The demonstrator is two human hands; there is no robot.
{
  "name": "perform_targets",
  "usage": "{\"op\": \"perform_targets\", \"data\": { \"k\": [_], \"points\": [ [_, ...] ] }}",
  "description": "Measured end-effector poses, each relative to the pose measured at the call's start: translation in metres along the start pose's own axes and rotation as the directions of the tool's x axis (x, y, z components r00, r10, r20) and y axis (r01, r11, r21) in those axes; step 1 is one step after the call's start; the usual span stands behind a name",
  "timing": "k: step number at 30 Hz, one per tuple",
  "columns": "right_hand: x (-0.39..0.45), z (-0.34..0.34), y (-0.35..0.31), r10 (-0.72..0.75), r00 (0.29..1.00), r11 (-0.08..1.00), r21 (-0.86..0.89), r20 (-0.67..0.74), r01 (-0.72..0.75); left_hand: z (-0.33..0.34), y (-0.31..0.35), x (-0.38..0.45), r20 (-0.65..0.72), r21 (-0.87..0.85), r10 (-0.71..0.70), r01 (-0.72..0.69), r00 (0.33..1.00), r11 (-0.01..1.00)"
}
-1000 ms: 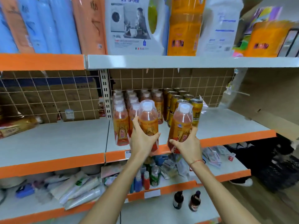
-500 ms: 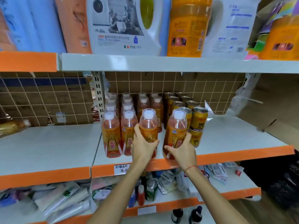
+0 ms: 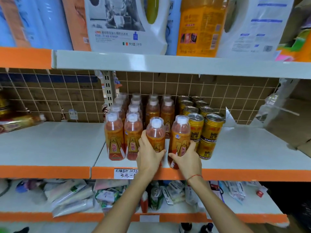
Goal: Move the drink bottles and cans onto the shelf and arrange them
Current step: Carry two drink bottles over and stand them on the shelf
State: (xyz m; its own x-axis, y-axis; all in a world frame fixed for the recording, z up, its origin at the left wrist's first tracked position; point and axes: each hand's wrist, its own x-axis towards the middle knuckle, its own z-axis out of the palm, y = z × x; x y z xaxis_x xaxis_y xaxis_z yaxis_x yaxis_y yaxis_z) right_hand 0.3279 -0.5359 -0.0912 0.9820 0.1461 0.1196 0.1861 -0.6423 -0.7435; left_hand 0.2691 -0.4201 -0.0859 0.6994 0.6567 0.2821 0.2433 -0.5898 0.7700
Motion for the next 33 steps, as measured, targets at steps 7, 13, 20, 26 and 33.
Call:
{"op": "perform_targets", "data": {
  "k": [7, 13, 20, 26, 33],
  "points": [
    [0.004, 0.006, -0.001, -0.065, 0.998, 0.997, -0.040, -0.006, 0.065, -0.046, 0.025, 0.024, 0.118, 0.297, 0.467, -0.480, 0.876, 0.825],
    [0.001, 0.018, -0.001, -0.091, 0.996, 0.995, -0.038, -0.018, 0.090, -0.072, 0.047, 0.068, 0.568, 0.505, 0.384, -0.676, 0.728, 0.536],
    [0.003, -0.012, 0.005, -0.297, 0.952, 0.953, -0.078, -0.074, 0.291, -0.069, 0.040, 0.077, 0.582, 0.452, 0.422, -0.708, 0.695, 0.543],
    [0.025, -0.057, -0.032, -0.655, 0.750, 0.731, -0.175, 0.092, 0.660, -0.070, 0.042, 0.079, 0.591, 0.405, 0.394, -0.681, 0.704, 0.610],
    [0.068, -0.078, -0.080, -0.471, 0.679, 0.562, -0.402, 0.563, 0.723, -0.065, 0.051, 0.093, 0.595, 0.479, 0.334, -0.656, 0.731, 0.583]
  ]
}}
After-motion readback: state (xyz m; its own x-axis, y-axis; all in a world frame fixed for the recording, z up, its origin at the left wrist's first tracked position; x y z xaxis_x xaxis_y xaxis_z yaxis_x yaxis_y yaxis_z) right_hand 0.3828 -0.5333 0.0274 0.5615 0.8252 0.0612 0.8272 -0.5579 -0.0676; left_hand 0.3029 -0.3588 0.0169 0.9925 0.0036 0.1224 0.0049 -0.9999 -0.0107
